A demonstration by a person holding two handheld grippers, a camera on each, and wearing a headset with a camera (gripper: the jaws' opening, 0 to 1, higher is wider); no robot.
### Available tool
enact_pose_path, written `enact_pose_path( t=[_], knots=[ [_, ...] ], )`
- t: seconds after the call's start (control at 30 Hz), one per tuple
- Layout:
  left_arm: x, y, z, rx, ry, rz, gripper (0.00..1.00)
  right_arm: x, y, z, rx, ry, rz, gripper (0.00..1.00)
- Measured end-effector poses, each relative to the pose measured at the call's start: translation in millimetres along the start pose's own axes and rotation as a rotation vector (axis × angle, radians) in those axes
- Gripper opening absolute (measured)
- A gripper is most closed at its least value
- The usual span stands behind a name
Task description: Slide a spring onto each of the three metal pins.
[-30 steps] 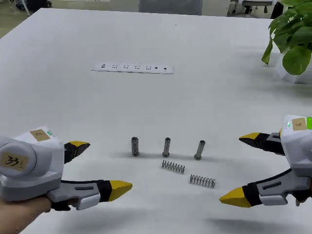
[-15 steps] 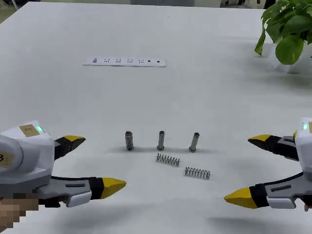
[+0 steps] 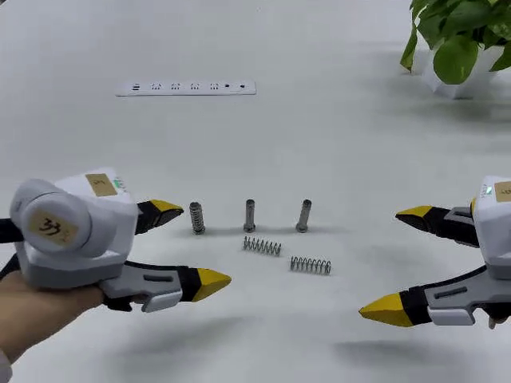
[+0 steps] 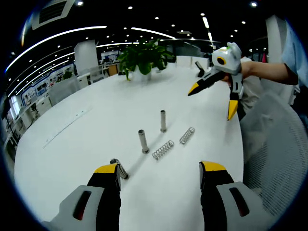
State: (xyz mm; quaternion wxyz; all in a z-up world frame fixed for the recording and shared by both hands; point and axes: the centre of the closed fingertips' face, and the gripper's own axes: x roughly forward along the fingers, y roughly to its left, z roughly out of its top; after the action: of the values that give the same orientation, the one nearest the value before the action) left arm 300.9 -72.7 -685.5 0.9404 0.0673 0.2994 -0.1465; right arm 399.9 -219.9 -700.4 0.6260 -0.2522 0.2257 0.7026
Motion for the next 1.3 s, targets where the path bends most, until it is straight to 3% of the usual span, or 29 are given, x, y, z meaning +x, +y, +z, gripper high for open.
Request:
enact_pose_path(
  t=[0.07,0.2,0.27,0.43,0.57,0.87,1.17,1.3],
  knots=[
    [10.3,-1.9,-3.6,0.034,0.050,-0.017,0.63,-3.5,1.0,-2.7,0.001,0.002,-0.002,0.93],
    [29.6,-8.7,3.2,0.047,0.050,-0.057,0.57,-8.5,4.1,-9.6,0.007,0.008,-0.003,0.93],
    [38.7,-9.9,2.6,0.062,0.074,-0.066,0.53,-10.1,5.6,-13.1,0.017,0.007,-0.004,0.92],
    [59.0,-5.7,-7.6,0.054,0.129,-0.082,0.46,-13.0,7.2,-19.5,0.037,0.008,-0.011,0.92],
    [65.6,-3.3,-14.3,0.061,0.153,-0.086,0.43,-15.1,7.1,-20.9,0.043,0.007,-0.016,0.91],
    [76.2,-2.4,-17.2,0.089,0.191,-0.103,0.40,-14.3,6.7,-20.2,0.044,0.007,-0.017,0.91],
    [79.8,-3.0,-23.3,0.066,0.228,-0.120,0.37,-12.9,6.7,-20.6,0.045,0.012,-0.015,0.90],
    [81.4,-4.6,-20.7,0.063,0.233,-0.125,0.35,-13.3,8.1,-20.9,0.049,0.013,-0.013,0.90]
  ],
)
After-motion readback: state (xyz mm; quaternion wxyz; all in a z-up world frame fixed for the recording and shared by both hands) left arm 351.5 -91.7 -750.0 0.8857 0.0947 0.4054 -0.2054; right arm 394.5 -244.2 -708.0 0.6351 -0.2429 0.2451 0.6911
